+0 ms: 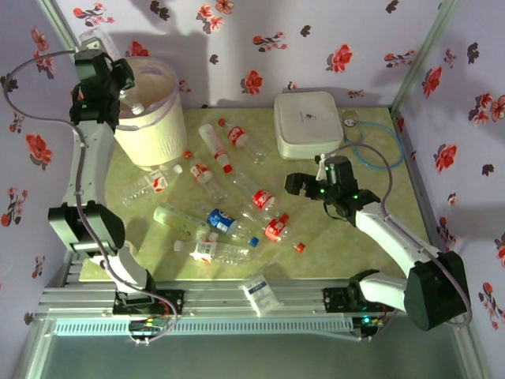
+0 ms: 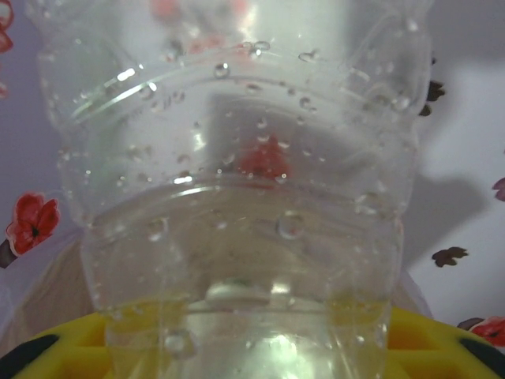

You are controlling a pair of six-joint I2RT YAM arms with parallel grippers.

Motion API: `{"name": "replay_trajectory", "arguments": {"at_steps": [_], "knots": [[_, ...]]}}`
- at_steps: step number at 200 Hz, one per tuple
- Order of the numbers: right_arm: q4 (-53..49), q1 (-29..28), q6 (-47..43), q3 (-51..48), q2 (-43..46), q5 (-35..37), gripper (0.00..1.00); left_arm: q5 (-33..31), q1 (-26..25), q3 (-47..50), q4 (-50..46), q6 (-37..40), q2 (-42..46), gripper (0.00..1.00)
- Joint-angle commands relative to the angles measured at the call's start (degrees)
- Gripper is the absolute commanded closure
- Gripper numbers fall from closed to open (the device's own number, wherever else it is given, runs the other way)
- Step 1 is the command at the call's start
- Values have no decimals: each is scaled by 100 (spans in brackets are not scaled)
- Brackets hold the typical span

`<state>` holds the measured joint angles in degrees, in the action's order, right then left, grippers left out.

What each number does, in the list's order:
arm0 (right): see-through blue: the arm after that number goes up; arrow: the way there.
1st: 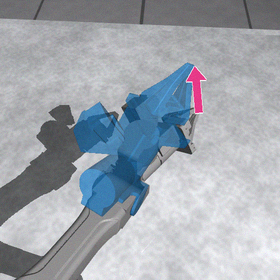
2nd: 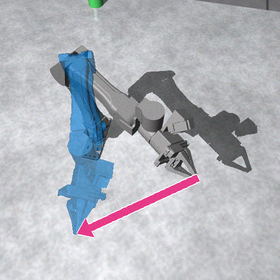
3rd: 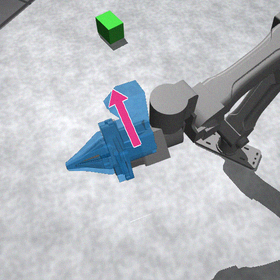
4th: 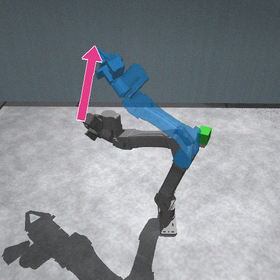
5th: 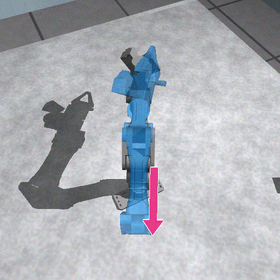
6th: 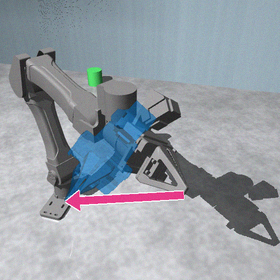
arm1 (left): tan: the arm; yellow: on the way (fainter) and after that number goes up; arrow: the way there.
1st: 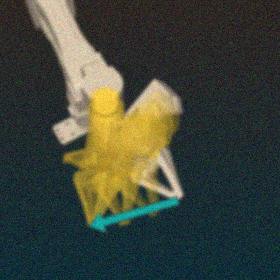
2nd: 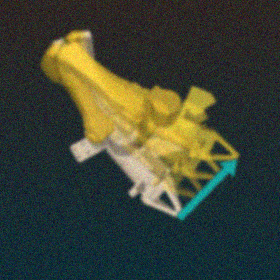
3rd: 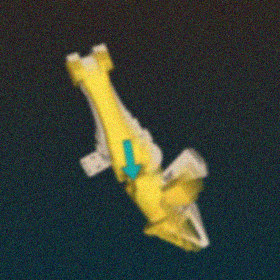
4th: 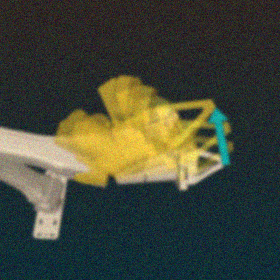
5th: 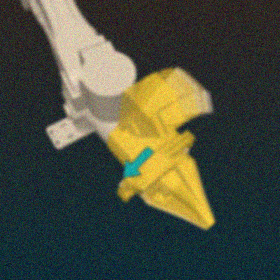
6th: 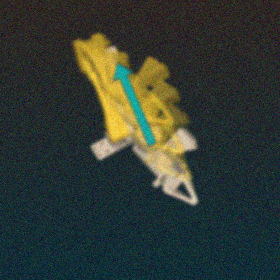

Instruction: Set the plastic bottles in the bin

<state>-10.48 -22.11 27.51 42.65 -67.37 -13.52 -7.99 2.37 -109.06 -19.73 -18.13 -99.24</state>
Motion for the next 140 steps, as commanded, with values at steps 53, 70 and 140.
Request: {"name": "replay_trajectory", "arguments": {"at_steps": [53,70,140], "knots": [[-338,-3,-124,51,119,68,1,437,13,-591,-1000,416,-1022,84],[-371,-5,-131,25,127,116,1,702,-15,-641,-1272,544,-1249,80],[-997,-17,-209,254,-93,335,1,832,-171,-512,-1763,1013,-2040,55]]}}
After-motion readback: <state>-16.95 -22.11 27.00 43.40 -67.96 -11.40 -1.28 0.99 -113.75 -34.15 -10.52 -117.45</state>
